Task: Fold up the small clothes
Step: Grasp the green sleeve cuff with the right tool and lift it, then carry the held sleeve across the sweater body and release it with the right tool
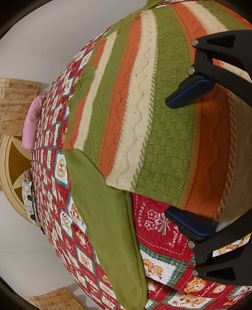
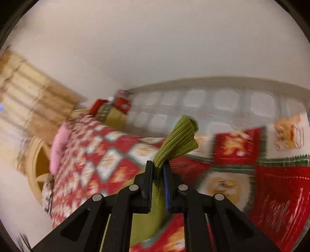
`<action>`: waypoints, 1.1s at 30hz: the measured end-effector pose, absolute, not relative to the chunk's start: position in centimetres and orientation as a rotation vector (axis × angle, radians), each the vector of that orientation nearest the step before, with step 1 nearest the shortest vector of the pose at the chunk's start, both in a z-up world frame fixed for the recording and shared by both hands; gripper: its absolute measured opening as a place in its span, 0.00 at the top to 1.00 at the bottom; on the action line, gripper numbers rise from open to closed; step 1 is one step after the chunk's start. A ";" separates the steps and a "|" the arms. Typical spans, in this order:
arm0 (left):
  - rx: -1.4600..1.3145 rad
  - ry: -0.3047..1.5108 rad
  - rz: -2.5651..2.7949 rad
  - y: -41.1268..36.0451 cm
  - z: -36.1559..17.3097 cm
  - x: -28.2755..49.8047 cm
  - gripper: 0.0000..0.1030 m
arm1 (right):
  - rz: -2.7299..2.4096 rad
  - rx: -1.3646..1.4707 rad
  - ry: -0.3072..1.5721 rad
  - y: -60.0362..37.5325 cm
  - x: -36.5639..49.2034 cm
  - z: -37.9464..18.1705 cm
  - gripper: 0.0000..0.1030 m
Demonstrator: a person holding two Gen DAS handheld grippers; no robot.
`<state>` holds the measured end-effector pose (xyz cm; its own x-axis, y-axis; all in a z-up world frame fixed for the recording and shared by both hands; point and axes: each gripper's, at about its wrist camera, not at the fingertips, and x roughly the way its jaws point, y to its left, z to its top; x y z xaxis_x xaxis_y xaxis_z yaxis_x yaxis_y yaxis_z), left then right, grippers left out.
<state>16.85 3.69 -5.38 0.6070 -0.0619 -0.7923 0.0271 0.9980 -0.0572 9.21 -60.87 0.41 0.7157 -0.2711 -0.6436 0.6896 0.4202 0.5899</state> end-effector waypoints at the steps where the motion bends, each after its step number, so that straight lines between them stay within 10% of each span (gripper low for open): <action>1: -0.043 0.917 -0.053 3.7 -5.4 16.8 0.00 | -0.602 0.930 0.495 -59.7 10.0 1.7 0.91; 19: -0.108 0.897 -0.091 4.8 -5.2 16.6 0.00 | -0.154 0.483 0.569 -34.2 23.0 8.7 0.94; 21: -0.110 0.897 -0.093 4.8 -5.2 16.6 0.00 | -0.220 0.372 0.606 -35.2 22.3 8.6 0.63; 22: -0.111 0.898 -0.093 4.7 -5.2 16.6 0.00 | -0.243 0.330 0.632 -36.0 22.0 8.1 0.23; 23: -0.110 0.898 -0.093 4.7 -5.2 16.6 0.00 | -0.268 0.291 0.653 -37.0 21.6 7.3 0.08; 28: -0.104 0.899 -0.090 4.7 -5.3 16.7 0.00 | -0.268 0.167 0.769 -40.2 21.4 2.3 0.09; 33: -0.078 0.906 -0.076 4.4 -5.4 16.8 0.00 | -0.262 0.040 0.892 -40.4 23.2 -2.7 0.43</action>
<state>16.77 4.36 -5.41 0.6143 -0.0987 -0.7829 0.0327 0.9945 -0.0997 23.20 -40.38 -2.67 0.5980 -0.2088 -0.7738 0.2422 0.9674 -0.0738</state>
